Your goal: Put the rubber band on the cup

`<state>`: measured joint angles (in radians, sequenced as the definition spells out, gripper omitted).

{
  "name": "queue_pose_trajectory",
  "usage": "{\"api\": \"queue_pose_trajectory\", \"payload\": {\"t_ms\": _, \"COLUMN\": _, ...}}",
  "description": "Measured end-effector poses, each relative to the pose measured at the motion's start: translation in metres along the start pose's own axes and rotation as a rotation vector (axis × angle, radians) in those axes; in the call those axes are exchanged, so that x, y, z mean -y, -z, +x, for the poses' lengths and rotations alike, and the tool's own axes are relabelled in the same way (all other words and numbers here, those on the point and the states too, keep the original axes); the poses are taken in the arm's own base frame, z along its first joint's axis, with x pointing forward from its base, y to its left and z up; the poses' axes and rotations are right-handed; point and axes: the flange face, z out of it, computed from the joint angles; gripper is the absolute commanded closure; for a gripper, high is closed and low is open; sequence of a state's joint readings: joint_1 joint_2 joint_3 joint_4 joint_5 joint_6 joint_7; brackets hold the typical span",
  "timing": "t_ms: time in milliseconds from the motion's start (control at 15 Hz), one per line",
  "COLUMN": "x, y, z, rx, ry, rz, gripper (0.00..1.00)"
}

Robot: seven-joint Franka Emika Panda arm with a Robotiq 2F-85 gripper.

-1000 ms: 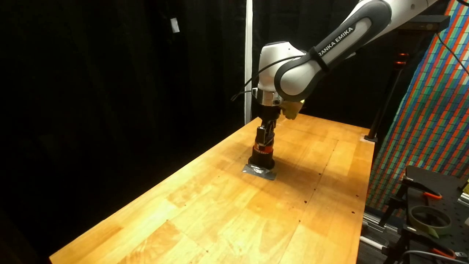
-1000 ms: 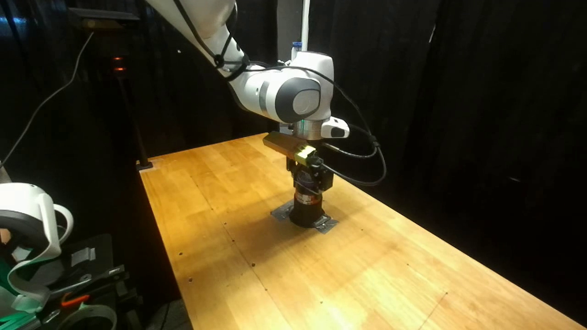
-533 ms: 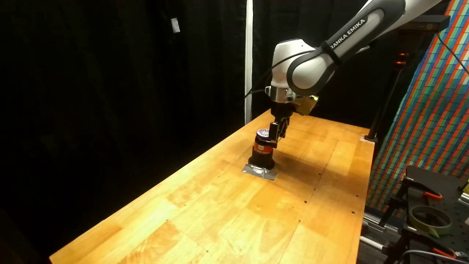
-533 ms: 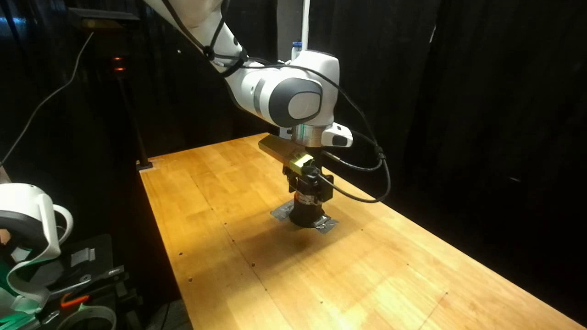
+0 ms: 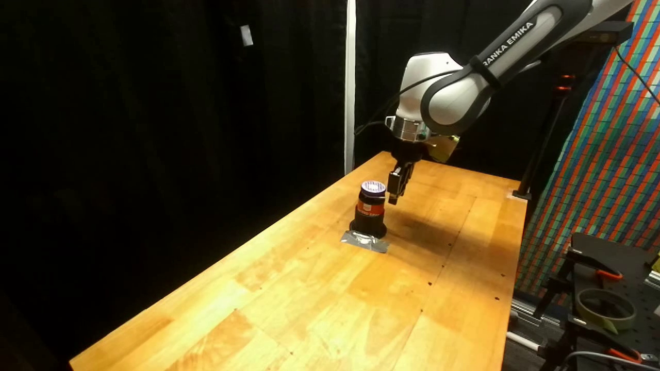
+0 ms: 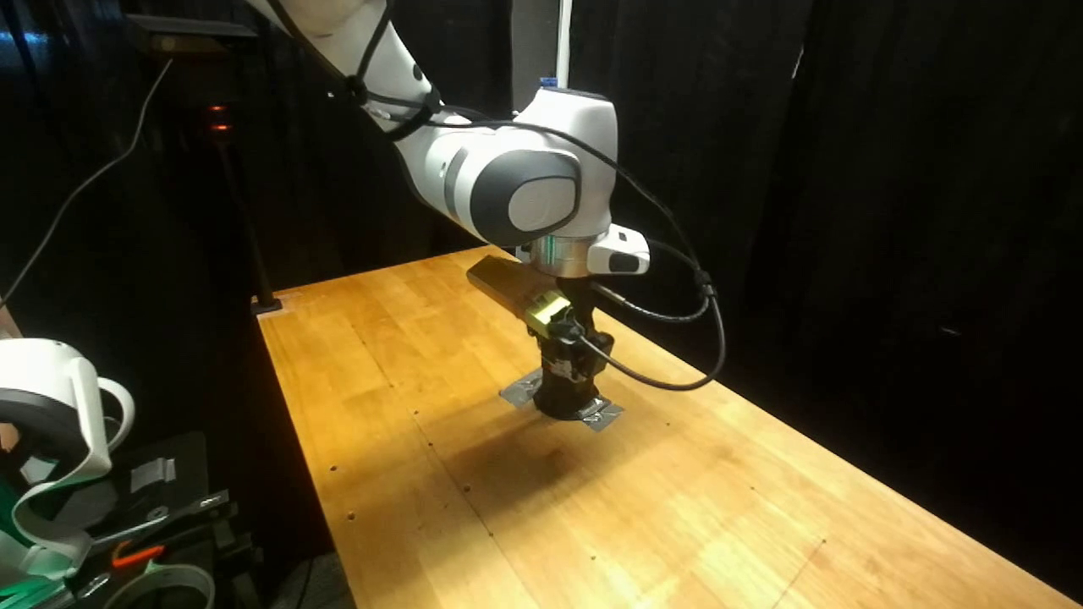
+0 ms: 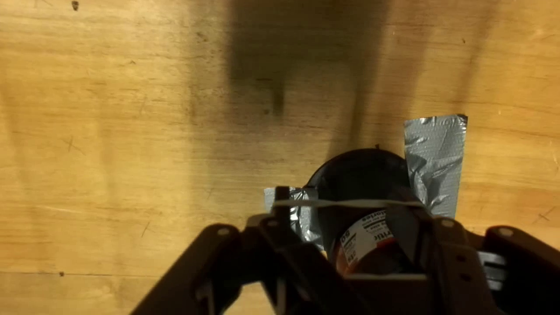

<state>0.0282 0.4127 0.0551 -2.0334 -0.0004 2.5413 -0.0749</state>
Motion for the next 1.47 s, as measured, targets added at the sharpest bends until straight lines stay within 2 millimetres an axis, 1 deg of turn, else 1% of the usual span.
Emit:
{"api": "queue_pose_trajectory", "payload": {"t_ms": 200, "x": 0.001, "y": 0.000, "z": -0.010, "rx": -0.098, "ry": 0.030, "rz": -0.008, "gripper": 0.92}}
{"api": "queue_pose_trajectory", "payload": {"t_ms": 467, "x": 0.008, "y": -0.001, "z": -0.023, "rx": -0.286, "ry": 0.098, "rz": -0.035, "gripper": 1.00}}
{"api": "queue_pose_trajectory", "payload": {"t_ms": 533, "x": 0.011, "y": -0.002, "z": -0.027, "rx": -0.323, "ry": 0.119, "rz": -0.038, "gripper": 0.95}}
{"api": "queue_pose_trajectory", "payload": {"t_ms": 667, "x": 0.019, "y": -0.004, "z": -0.037, "rx": -0.383, "ry": 0.167, "rz": -0.032, "gripper": 0.93}}
{"api": "queue_pose_trajectory", "payload": {"t_ms": 733, "x": 0.021, "y": -0.006, "z": -0.043, "rx": -0.406, "ry": 0.192, "rz": -0.026, "gripper": 0.94}}
{"api": "queue_pose_trajectory", "payload": {"t_ms": 800, "x": 0.024, "y": -0.006, "z": -0.048, "rx": -0.428, "ry": 0.215, "rz": -0.017, "gripper": 0.92}}
{"api": "queue_pose_trajectory", "payload": {"t_ms": 867, "x": 0.026, "y": -0.006, "z": -0.053, "rx": -0.449, "ry": 0.235, "rz": -0.008, "gripper": 0.93}}
{"api": "queue_pose_trajectory", "payload": {"t_ms": 1000, "x": 0.031, "y": -0.003, "z": -0.059, "rx": -0.496, "ry": 0.270, "rz": 0.007, "gripper": 0.94}}
{"api": "queue_pose_trajectory", "payload": {"t_ms": 1067, "x": 0.032, "y": -0.001, "z": -0.061, "rx": -0.518, "ry": 0.284, "rz": 0.011, "gripper": 0.95}}
{"api": "queue_pose_trajectory", "payload": {"t_ms": 1267, "x": 0.031, "y": 0.001, "z": -0.067, "rx": -0.559, "ry": 0.309, "rz": 0.021, "gripper": 0.93}}
{"api": "queue_pose_trajectory", "payload": {"t_ms": 1467, "x": 0.027, "y": 0.002, "z": -0.074, "rx": -0.623, "ry": 0.328, "rz": 0.027, "gripper": 0.94}}
